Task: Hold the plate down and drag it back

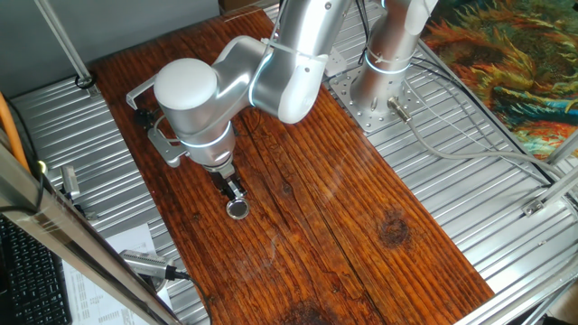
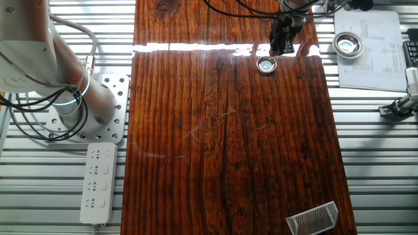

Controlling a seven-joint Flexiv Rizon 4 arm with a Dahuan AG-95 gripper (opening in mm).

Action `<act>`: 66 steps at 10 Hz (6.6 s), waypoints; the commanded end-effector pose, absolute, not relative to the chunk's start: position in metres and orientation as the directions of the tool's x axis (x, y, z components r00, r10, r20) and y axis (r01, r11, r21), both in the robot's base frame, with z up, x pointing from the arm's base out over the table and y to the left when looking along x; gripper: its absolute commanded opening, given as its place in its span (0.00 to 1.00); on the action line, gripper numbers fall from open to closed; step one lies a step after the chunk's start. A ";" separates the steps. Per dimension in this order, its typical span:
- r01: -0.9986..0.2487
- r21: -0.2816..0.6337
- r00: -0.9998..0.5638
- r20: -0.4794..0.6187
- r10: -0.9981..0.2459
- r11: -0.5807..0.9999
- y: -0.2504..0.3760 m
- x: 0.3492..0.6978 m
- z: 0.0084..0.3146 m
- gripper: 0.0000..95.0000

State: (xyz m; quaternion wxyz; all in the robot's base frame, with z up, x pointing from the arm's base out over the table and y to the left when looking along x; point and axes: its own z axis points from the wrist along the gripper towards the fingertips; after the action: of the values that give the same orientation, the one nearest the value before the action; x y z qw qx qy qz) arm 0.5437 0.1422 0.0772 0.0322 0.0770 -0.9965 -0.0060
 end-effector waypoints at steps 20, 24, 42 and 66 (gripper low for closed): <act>-0.152 0.014 -0.986 0.062 -0.153 0.988 0.145 0.541 0.075 0.00; -0.155 0.014 -0.986 0.060 -0.156 0.988 0.145 0.538 0.072 0.00; -0.130 0.014 -0.991 0.024 -0.131 0.991 0.147 0.536 0.078 0.00; -0.110 0.011 -0.994 0.012 -0.110 0.994 0.150 0.535 0.077 0.00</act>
State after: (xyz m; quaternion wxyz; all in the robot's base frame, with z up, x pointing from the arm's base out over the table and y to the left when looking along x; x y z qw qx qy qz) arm 0.5358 0.1504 0.0769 0.0098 0.0606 -0.9981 -0.0062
